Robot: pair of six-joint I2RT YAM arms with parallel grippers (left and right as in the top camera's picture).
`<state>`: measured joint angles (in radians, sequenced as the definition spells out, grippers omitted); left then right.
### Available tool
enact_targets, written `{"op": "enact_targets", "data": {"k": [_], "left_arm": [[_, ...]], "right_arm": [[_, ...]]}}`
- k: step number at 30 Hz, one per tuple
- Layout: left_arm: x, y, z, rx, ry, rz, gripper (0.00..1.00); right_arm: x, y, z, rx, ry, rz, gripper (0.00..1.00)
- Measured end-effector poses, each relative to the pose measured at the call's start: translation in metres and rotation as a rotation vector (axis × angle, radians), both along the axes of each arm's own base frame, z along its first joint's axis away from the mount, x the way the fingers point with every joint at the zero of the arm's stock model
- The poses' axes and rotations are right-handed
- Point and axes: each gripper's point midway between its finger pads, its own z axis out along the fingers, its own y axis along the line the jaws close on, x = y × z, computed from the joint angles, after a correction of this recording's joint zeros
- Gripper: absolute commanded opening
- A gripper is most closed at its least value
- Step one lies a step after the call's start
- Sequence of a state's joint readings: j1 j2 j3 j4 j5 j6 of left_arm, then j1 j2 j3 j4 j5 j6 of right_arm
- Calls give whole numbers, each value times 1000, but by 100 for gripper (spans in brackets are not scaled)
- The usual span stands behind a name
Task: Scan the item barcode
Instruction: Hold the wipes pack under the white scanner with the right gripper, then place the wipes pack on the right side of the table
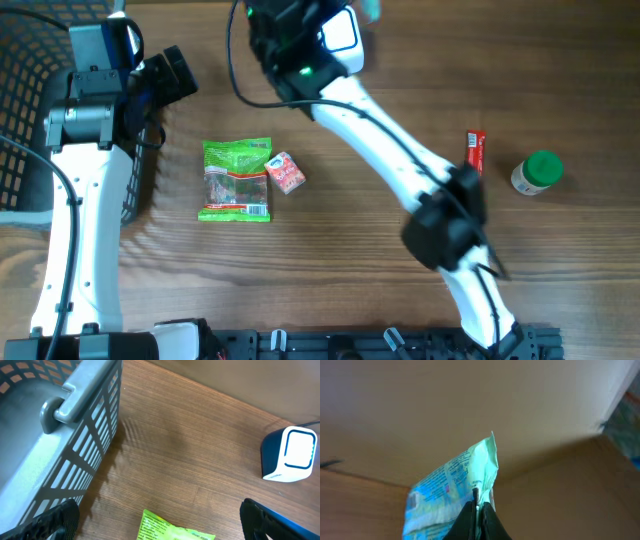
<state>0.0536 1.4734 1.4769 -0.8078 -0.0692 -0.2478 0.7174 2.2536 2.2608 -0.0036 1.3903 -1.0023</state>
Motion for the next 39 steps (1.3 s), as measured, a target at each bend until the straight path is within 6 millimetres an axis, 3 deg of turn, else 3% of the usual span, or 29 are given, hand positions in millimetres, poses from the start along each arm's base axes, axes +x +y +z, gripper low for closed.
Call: {"op": "enact_targets", "data": {"k": [1, 2, 3, 4, 6, 9, 13, 18, 19, 20, 21, 23, 25, 27, 30, 32, 34, 36, 39], "left_arm": [[0, 0, 0, 0, 0, 0, 100], [0, 0, 0, 0, 0, 0, 100], [0, 0, 0, 0, 2, 0, 100], [0, 0, 0, 0, -2, 0, 100], [0, 0, 0, 0, 0, 0, 100], [0, 0, 0, 0, 0, 0, 100], [0, 0, 0, 0, 0, 0, 100], [0, 0, 0, 0, 2, 0, 100], [0, 0, 0, 0, 0, 0, 100], [0, 0, 0, 0, -1, 0, 100], [0, 0, 0, 0, 0, 0, 100], [0, 0, 0, 0, 1, 0, 100], [0, 0, 0, 0, 0, 0, 100], [0, 0, 0, 0, 1, 0, 100], [0, 0, 0, 0, 0, 0, 100], [0, 0, 0, 0, 0, 0, 100], [0, 0, 0, 0, 0, 0, 100], [0, 0, 0, 0, 0, 0, 100], [0, 0, 0, -1, 0, -1, 100]], "right_arm": [[-20, -18, 29, 7, 7, -14, 4], [-31, -27, 40, -7, 35, -11, 4], [-41, -33, 35, -57, 138, 38, 4], [-54, -40, 18, -70, 253, 97, 4], [-85, -49, -43, 136, 516, 221, 4], [-131, -69, -126, 586, 899, 172, 4], [-163, -93, -193, 857, 1130, -15, 4], [-184, -131, -280, 902, 1211, -222, 4], [-186, -151, -298, 896, 1192, -282, 14], [-187, -165, -310, 894, 1173, -323, 50], [-185, -175, -319, 896, 1147, -343, 70], [-181, -206, -343, 908, 1067, -406, 76], [-173, -220, -347, 931, 1012, -423, 74], [-177, -215, -343, 969, 1045, -424, 71], [-179, -156, -332, 1195, 1174, -270, 63], [-192, -114, -327, 1313, 1277, -178, 61], [-204, -85, -330, 1347, 1330, -135, 60], [-222, -72, -345, 1329, 1344, -192, 60], [-245, -82, -376, 1245, 1307, -300, 60]]}}
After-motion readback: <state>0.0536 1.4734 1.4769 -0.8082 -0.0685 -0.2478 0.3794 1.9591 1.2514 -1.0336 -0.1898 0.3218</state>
